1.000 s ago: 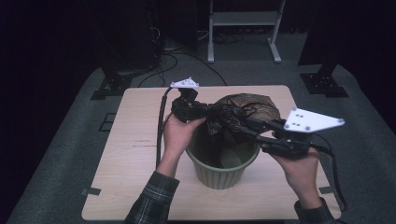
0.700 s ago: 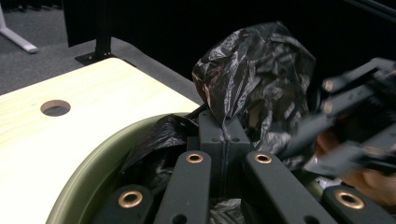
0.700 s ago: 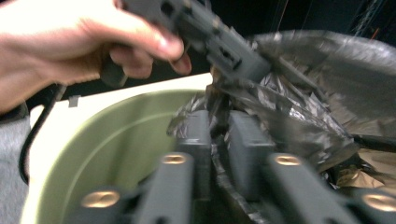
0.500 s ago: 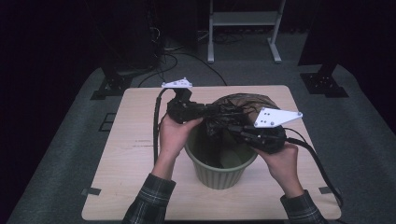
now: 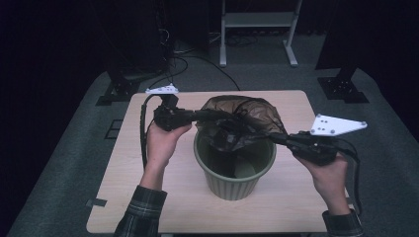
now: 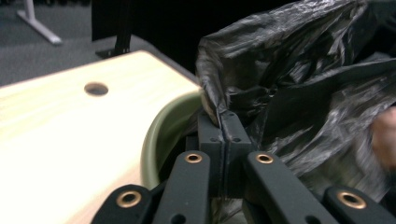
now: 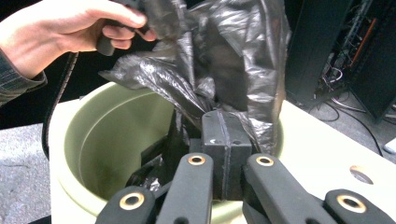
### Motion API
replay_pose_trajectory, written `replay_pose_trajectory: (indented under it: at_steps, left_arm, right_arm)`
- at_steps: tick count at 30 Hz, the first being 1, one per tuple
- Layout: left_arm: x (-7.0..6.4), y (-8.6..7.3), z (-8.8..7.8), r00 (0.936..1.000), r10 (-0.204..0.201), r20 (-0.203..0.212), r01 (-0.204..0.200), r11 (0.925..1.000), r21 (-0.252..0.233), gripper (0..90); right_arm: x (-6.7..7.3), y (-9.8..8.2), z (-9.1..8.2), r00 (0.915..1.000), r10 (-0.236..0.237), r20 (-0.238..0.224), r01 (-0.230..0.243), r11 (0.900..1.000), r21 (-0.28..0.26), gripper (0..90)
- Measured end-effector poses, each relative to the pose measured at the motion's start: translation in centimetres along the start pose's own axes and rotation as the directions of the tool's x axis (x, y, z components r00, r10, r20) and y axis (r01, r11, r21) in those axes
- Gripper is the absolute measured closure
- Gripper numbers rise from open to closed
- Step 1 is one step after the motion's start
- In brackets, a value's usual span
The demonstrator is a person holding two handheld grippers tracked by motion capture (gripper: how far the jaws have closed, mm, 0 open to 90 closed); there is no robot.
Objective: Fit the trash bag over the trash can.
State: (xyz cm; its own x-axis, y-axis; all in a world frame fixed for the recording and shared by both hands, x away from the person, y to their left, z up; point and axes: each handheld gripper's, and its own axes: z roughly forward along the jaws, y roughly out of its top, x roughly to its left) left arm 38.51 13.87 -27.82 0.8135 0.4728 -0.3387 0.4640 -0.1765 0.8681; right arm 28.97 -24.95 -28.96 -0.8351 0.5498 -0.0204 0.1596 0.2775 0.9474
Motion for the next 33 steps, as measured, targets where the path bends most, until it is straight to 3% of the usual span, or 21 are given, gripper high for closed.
replay_pose_trajectory:
  at_steps: [4,8,9,10,12,13,15,18,24,27,33]
  left_arm:
    - [0.8,-0.4,-2.0,0.9990,-0.005,-0.045,0.005,1.0000,-0.008,85.9]
    - [0.7,-0.8,-3.6,0.9991,0.008,-0.042,-0.009,0.9995,-0.031,88.4]
    - [0.5,-0.9,-3.6,0.9994,0.006,-0.035,-0.008,0.9992,-0.039,84.2]
    - [0.4,-0.9,-3.5,0.9996,-0.001,-0.030,0.000,0.9992,-0.040,74.5]
    - [-0.1,-1.0,-2.8,0.9991,0.010,0.041,-0.009,0.9995,-0.030,63.3]
    - [-0.3,-1.1,-2.4,0.9984,0.010,0.056,-0.008,0.9993,-0.036,58.9]
    - [-0.6,-1.2,-1.9,0.9932,0.009,0.116,-0.003,0.9989,-0.047,53.7]
    - [-1.2,-1.1,-1.6,0.9911,0.029,0.130,-0.021,0.9977,-0.065,46.4]
    - [-3.2,0.2,-1.9,0.9924,0.091,0.083,-0.082,0.9915,-0.101,40.1]
    - [-4.7,1.0,-1.9,0.9860,0.139,0.093,-0.127,0.9842,-0.123,40.6]
    - [-7.7,2.3,-0.1,0.9621,0.231,0.146,-0.215,0.9698,-0.115,40.3]
  right_arm:
    - [-1.0,-0.5,-1.8,0.9994,0.032,0.011,-0.031,0.999,-0.024,90.0]
    - [-1.5,-0.8,-3.1,0.9987,0.051,-0.009,-0.051,0.997,-0.051,90.0]
    - [-1.4,-0.8,-3.0,0.9989,0.044,-0.014,-0.044,0.998,-0.044,90.0]
    - [-1.3,-0.8,-2.9,0.9990,0.041,-0.019,-0.042,0.998,-0.040,90.0]
    - [-1.2,-0.8,-2.5,0.9988,0.040,-0.028,-0.041,0.999,-0.035,90.0]
    - [-1.2,-0.9,-2.4,0.9989,0.037,-0.030,-0.038,0.999,-0.034,90.0]
    - [-1.1,-0.9,-2.2,0.9988,0.037,-0.031,-0.038,0.999,-0.034,90.0]
    - [-1.0,-0.9,-2.0,0.9987,0.038,-0.035,-0.039,0.999,-0.029,90.0]
    - [-1.2,-1.0,-1.8,0.9987,0.035,-0.037,-0.036,0.999,-0.022,90.0]
    - [-1.2,-1.0,-1.6,0.9984,0.040,-0.041,-0.041,0.999,-0.023,90.0]
    - [-1.3,-0.8,-1.0,0.9977,0.046,-0.049,-0.047,0.999,-0.025,90.0]
